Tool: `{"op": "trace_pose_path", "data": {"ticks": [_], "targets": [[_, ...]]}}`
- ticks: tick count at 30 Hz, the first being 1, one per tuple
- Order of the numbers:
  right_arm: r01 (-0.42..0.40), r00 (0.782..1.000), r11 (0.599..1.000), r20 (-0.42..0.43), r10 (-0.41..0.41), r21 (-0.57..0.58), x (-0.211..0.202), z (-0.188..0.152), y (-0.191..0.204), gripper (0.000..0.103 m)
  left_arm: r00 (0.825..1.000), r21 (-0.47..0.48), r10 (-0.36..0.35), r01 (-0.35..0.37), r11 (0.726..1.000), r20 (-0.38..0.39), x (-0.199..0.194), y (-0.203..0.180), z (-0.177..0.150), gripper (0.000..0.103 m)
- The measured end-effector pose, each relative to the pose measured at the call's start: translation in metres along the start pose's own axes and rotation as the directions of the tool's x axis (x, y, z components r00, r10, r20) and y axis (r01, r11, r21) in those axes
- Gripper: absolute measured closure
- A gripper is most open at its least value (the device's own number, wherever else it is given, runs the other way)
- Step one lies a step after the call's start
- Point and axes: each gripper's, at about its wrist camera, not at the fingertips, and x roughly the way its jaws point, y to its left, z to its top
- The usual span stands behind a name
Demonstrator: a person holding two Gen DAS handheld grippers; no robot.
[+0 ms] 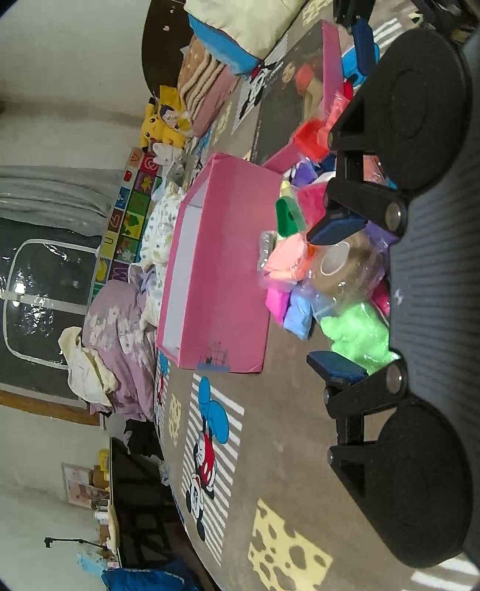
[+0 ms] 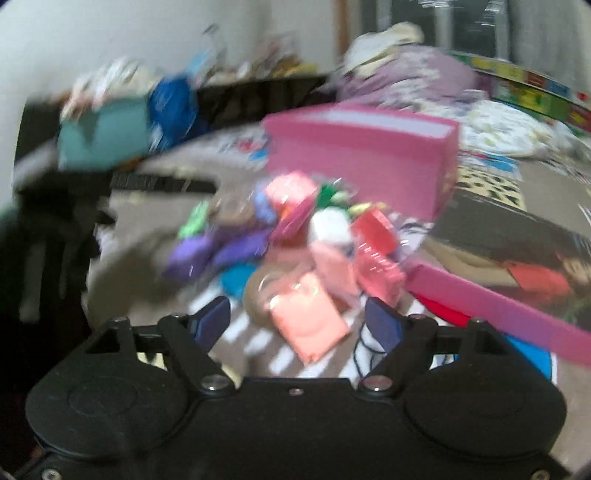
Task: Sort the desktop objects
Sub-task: 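Lift the orange clay bag with the right tool and carry it over the pink box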
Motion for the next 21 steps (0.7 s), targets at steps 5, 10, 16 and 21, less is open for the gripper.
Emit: {"op": "trace_pose_path", "data": {"ticks": [5,10,16,21], "targets": [[-0.032,0.989,0.958,-0.145,-0.01,-0.286,0.015,0.007,0.007,0.026,1.0,-0.009,-0.027,0.027,1.0,0.015,0.0,-0.003,0.005,0.041],[-0.131,0.967,0.928,-0.249,0.042,-0.349,0.036,0.012,-0.006,0.051,0.999,-0.013,-0.042,0.042,0.999,0.018,0.001,-0.003,0.005,0.041],[-0.18,0.962,0.933,-0.253,0.101,-0.313,0.039,0.02,-0.017,0.056,0.999,-0.034,-0.042,0.042,0.999,0.002,0.006,0.001,0.005,0.041],[-0.192,0.963,0.935,-0.242,0.12,-0.297,0.031,0.016,-0.013,0.062,0.999,-0.046,-0.042,0.042,0.998,-0.002,0.009,0.003,0.005,0.041]]}}
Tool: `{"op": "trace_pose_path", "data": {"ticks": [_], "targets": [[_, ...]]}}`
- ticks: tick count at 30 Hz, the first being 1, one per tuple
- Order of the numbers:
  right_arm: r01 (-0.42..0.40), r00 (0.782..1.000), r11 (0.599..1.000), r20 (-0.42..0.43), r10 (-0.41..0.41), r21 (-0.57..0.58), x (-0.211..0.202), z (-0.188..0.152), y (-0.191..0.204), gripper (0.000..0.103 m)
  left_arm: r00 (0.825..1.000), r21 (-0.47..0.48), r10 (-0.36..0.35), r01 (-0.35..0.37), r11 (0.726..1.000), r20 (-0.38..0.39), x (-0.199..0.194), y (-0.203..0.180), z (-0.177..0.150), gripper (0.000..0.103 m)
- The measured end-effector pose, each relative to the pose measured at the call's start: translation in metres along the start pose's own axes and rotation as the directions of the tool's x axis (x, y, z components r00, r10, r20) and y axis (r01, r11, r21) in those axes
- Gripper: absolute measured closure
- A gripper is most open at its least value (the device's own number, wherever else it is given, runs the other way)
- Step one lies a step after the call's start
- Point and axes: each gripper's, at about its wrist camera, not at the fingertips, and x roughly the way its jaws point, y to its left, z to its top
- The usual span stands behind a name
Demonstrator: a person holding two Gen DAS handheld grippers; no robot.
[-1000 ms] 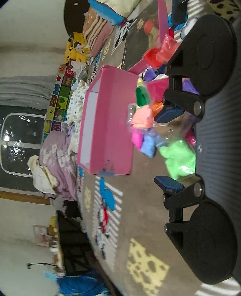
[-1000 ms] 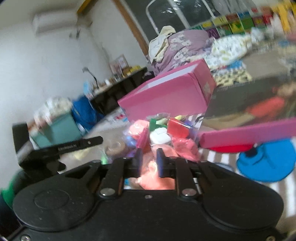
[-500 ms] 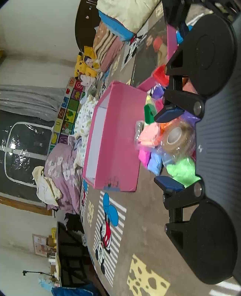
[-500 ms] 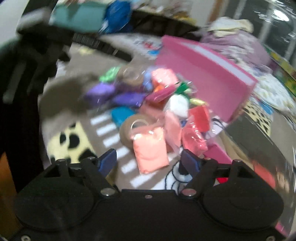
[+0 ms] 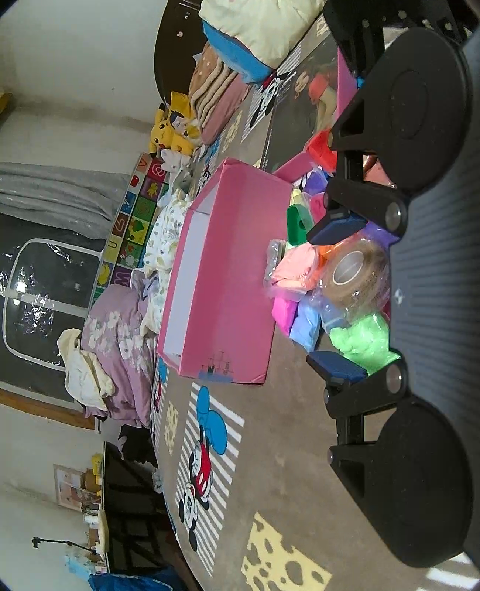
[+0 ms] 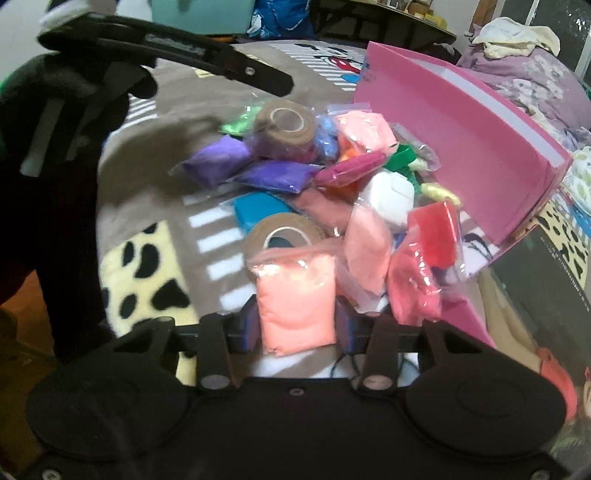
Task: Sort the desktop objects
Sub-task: 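Lift the orange clay bag with the right tool and carry it over the pink box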
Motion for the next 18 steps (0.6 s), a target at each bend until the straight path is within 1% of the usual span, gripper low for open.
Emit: {"op": "trace_pose_path", "data": {"ticks": [4,8,13,15,18], "targets": [[0.036,0.999,0.999,0.035,-0.037,0.027,-0.014,0.0,0.006,0.063,1.0,-0.005,-0.005,0.005,1.0,-0.002,0.0,0.001,0.001,0.041],[0.043,0.995,0.998,0.083,-0.047,0.054,-0.033,0.008,0.012,0.063,1.0,-0.002,-0.004,0.004,1.0,-0.01,0.002,0.0,0.001,0.041],[0.064,0.988,0.99,0.134,-0.081,0.127,-0.046,0.028,0.004,0.063,0.999,0.029,-0.008,0.009,1.0,-0.035,0.007,-0.002,0.0,0.041],[0.093,0.983,0.986,0.142,-0.113,0.141,-0.046,0.039,0.001,0.063,0.999,0.045,-0.01,0.012,0.999,-0.044,0.01,-0.003,-0.001,0.041],[0.114,0.977,0.979,0.158,-0.141,0.168,-0.043,0.053,-0.006,0.063,0.999,0.06,0.0,0.002,0.998,-0.043,0.013,-0.003,-0.001,0.041]]}}
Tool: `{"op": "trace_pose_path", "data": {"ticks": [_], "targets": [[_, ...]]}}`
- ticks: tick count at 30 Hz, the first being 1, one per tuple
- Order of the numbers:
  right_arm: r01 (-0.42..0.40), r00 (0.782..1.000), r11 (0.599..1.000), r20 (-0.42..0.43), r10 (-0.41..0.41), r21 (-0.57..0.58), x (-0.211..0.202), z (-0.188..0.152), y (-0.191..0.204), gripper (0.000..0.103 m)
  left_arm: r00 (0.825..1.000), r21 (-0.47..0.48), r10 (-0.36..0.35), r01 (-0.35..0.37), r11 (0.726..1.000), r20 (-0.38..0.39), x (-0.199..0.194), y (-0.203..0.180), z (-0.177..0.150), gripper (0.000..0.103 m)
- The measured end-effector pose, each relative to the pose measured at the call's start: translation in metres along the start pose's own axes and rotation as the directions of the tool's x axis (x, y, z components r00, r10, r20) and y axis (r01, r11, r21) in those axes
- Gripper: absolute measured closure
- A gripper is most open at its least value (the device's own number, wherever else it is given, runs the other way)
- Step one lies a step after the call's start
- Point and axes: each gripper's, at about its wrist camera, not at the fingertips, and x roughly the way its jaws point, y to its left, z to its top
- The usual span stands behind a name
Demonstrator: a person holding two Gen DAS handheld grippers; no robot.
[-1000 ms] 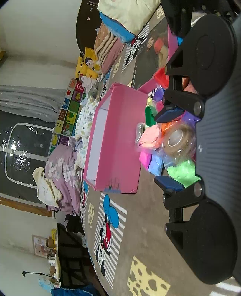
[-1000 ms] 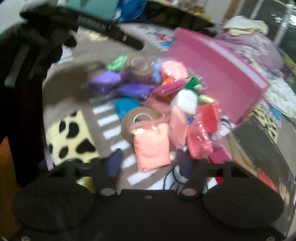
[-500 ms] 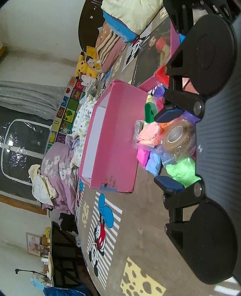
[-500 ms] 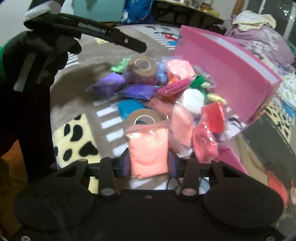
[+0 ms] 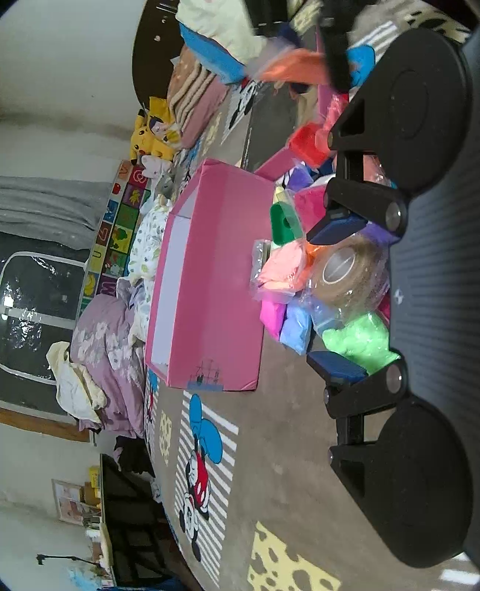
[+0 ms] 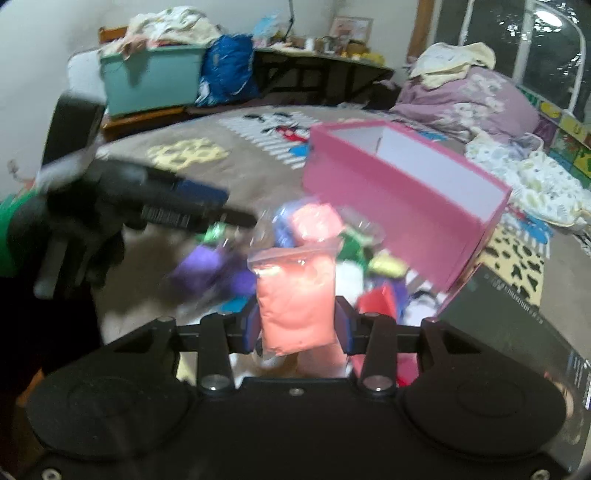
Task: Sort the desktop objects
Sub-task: 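Lift the orange clay bag with the right tool and carry it over the pink box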
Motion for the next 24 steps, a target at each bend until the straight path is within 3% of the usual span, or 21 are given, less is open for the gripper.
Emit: {"op": "trace_pose_path", "data": {"ticks": [6,9,13,21,24], "targets": [[0.061,0.998,0.998,0.023,-0.062,0.013,0.018,0.026,-0.007,0.063,1.0,-0.051,-0.018,0.017,0.999,-0.006,0.002,0.008,0.002,0.041],[0.086,0.996,0.996,0.036,-0.087,0.021,0.024,0.039,-0.01,0.063,1.0,-0.072,-0.012,0.011,0.997,-0.006,0.004,0.012,0.002,0.034],[0.095,0.994,0.994,0.051,-0.097,0.054,0.03,0.058,-0.018,0.063,1.0,-0.074,-0.001,0.002,0.997,0.007,0.005,0.015,0.003,0.034],[0.135,0.989,0.987,0.049,-0.14,0.092,0.055,0.097,-0.043,0.063,0.997,-0.101,-0.044,0.05,0.994,0.057,0.009,0.024,0.007,0.033],[0.153,0.986,0.982,0.041,-0.159,0.114,0.066,0.108,-0.054,0.063,0.995,-0.115,-0.058,0.067,0.991,0.081,0.008,0.027,0.008,0.025]]}}
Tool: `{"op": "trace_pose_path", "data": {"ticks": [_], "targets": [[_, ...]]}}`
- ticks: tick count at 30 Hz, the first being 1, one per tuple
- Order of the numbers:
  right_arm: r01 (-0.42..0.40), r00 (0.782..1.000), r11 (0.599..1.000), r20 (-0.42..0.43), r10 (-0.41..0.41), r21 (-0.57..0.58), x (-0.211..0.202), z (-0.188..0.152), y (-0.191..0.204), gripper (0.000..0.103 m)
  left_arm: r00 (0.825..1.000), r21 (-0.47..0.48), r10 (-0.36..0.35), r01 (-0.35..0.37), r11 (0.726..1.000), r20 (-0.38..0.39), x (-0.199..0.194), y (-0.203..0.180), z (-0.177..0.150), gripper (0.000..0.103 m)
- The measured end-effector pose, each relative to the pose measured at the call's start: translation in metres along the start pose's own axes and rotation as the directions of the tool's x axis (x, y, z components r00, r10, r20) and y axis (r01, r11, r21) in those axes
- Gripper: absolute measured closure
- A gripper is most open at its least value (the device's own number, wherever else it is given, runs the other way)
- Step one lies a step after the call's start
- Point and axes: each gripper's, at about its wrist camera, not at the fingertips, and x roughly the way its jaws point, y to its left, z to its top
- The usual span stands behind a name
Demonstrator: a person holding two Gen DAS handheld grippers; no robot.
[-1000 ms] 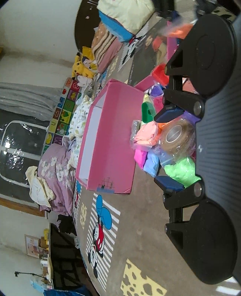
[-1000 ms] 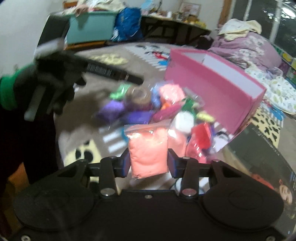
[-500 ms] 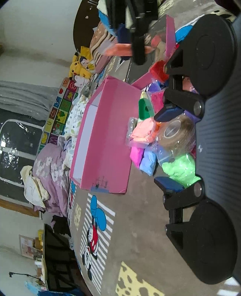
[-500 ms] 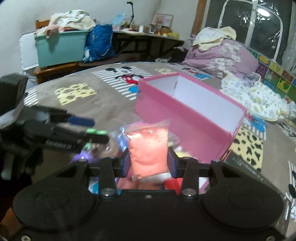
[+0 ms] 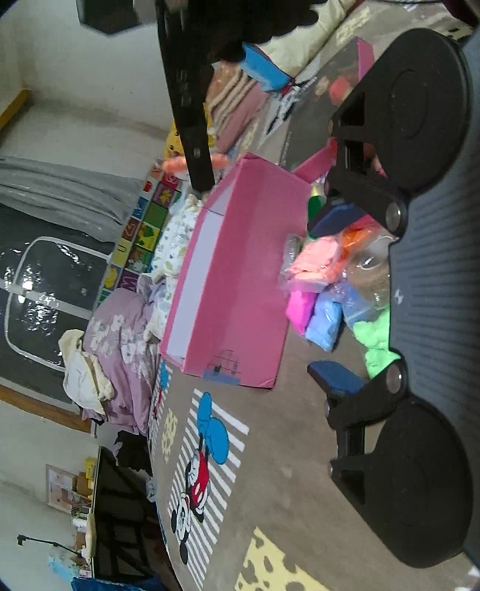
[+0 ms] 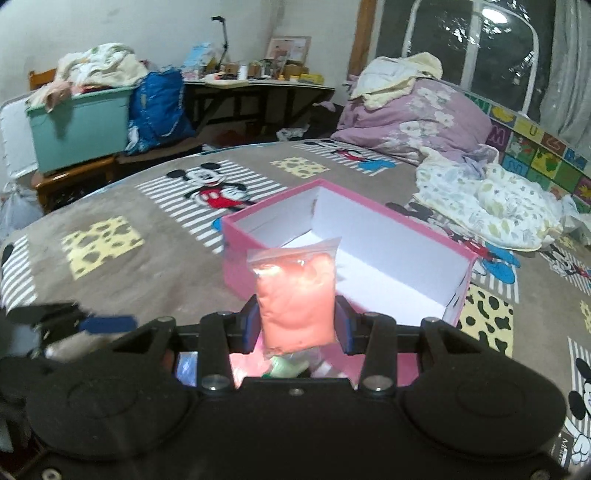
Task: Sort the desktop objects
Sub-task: 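Lift the orange clay bag with the right tool and carry it over the pink box, then lower the orange clay bag into the pink box and open the right tool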
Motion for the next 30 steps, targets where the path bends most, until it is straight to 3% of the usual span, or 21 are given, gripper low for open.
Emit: {"op": "trace_pose_path", "data": {"ticks": [4,13,19,22,26,30], "targets": [[0.029,0.999,0.999,-0.016,-0.029,0.018,0.019,0.011,-0.01,0.063,1.0,-0.001,-0.025,0.025,1.0,-0.012,0.003,0.004,0.003,0.025],[0.116,0.988,0.989,-0.109,-0.105,0.097,0.066,0.031,-0.041,0.063,1.0,0.055,-0.005,0.006,0.998,-0.017,0.004,0.0,0.003,0.025],[0.152,0.977,0.985,-0.161,-0.138,0.079,0.094,0.042,-0.049,0.063,0.999,0.071,-0.021,0.024,0.997,-0.043,0.007,-0.003,0.001,0.025],[0.164,0.971,0.984,-0.186,-0.149,0.065,0.108,0.045,-0.051,0.063,0.999,0.109,-0.019,0.022,0.994,-0.028,0.007,-0.006,0.0,0.025],[0.179,0.96,0.983,-0.226,-0.163,0.051,0.126,0.045,-0.054,0.063,0.999,0.192,0.029,-0.033,0.981,0.024,0.003,-0.015,-0.002,0.025],[0.192,0.947,0.98,-0.271,-0.173,0.048,0.141,0.04,-0.059,0.063,0.999,0.212,0.027,-0.031,0.977,0.026,0.004,-0.016,-0.004,0.025]]}}
